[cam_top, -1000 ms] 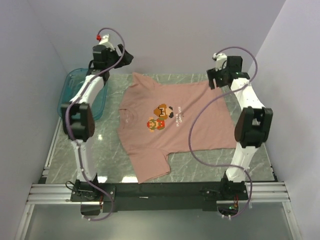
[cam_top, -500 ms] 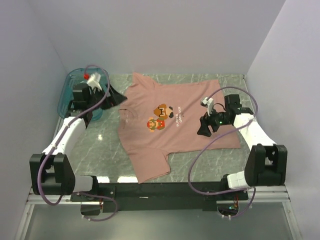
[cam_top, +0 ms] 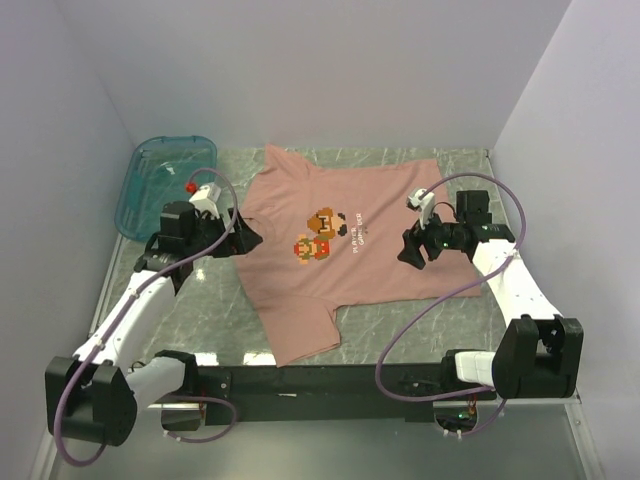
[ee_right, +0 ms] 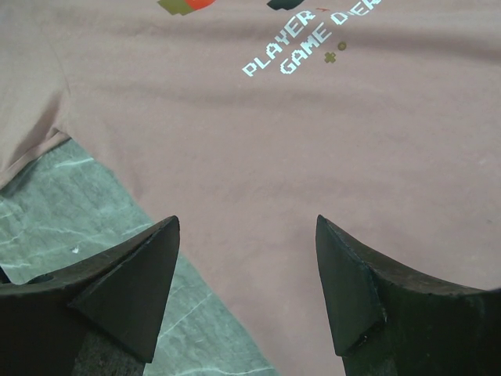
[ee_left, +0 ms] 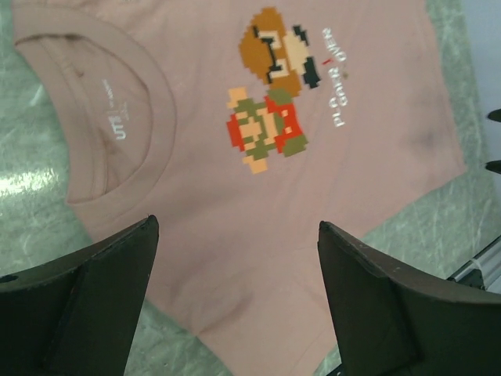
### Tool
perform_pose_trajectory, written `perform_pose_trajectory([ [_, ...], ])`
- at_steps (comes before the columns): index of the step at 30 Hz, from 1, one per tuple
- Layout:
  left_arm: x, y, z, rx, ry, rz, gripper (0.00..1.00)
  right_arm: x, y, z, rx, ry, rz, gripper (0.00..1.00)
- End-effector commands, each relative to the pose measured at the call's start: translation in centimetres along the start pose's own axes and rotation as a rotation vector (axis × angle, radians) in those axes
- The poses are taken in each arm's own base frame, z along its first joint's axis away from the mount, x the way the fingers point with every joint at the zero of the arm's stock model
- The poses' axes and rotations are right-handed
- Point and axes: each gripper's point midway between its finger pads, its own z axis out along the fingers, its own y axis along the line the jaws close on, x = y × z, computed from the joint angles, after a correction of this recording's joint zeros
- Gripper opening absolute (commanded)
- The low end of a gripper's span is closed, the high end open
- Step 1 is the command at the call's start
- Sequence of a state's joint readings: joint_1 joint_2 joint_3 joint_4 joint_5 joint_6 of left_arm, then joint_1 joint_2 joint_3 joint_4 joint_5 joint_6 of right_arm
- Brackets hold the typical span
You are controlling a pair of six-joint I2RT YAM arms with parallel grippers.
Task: Fold and stack the t-shirts
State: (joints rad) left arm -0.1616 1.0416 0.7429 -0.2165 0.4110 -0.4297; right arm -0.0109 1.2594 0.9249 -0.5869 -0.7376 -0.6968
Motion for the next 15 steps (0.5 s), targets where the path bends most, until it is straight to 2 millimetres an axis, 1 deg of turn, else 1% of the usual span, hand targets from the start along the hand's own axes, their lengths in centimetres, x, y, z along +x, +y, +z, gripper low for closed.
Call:
perform_pose_trajectory([
  [1, -0.8, 0.5, 0.5, -0.032, 0.006, 0.026, 0.88, -0.3, -0.3, -0.3, 0.008, -0.007, -0.010, 0.77],
  [5, -0.2, 0.3, 0.9, -0.010, 0.039, 0.009, 0.87, -0.2, -0.3, -0.3, 0.006, -0.008, -0.004, 0.77],
  [15, 0.3, 0.0, 1.3, 0.016, 0.062, -0.013, 0.87, 0.2, -0.4, -0.2, -0.001, -0.002, 0.006, 0.77],
])
